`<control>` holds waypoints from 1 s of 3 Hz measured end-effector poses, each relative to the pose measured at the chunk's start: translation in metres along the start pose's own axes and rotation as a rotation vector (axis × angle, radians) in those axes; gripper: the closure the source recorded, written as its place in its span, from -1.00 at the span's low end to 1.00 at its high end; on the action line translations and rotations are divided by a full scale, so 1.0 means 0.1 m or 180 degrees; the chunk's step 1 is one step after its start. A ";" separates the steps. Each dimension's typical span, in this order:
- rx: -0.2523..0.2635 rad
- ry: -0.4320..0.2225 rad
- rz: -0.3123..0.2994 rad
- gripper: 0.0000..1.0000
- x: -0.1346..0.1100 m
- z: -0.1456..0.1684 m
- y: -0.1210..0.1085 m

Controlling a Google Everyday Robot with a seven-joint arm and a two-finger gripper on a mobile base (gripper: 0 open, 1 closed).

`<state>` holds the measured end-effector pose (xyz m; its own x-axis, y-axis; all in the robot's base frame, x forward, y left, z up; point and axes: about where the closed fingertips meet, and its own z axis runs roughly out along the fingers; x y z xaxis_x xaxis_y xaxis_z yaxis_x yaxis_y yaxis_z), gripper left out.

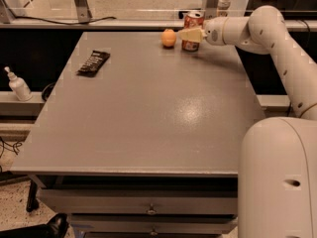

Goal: Move coke can near orange

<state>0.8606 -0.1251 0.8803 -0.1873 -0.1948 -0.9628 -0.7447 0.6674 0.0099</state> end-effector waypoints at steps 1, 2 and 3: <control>-0.0004 0.0001 0.0028 -1.00 0.02 0.00 0.00; -0.0016 -0.0004 0.0052 -1.00 0.04 -0.02 0.00; -0.0018 -0.0040 0.0040 -1.00 0.01 -0.20 0.02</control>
Offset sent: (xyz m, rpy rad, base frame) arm -0.0092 -0.0138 -0.0027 0.0260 0.0185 -0.0061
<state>0.8462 -0.1388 0.8845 -0.1886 -0.1773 -0.9659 -0.7460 0.6656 0.0235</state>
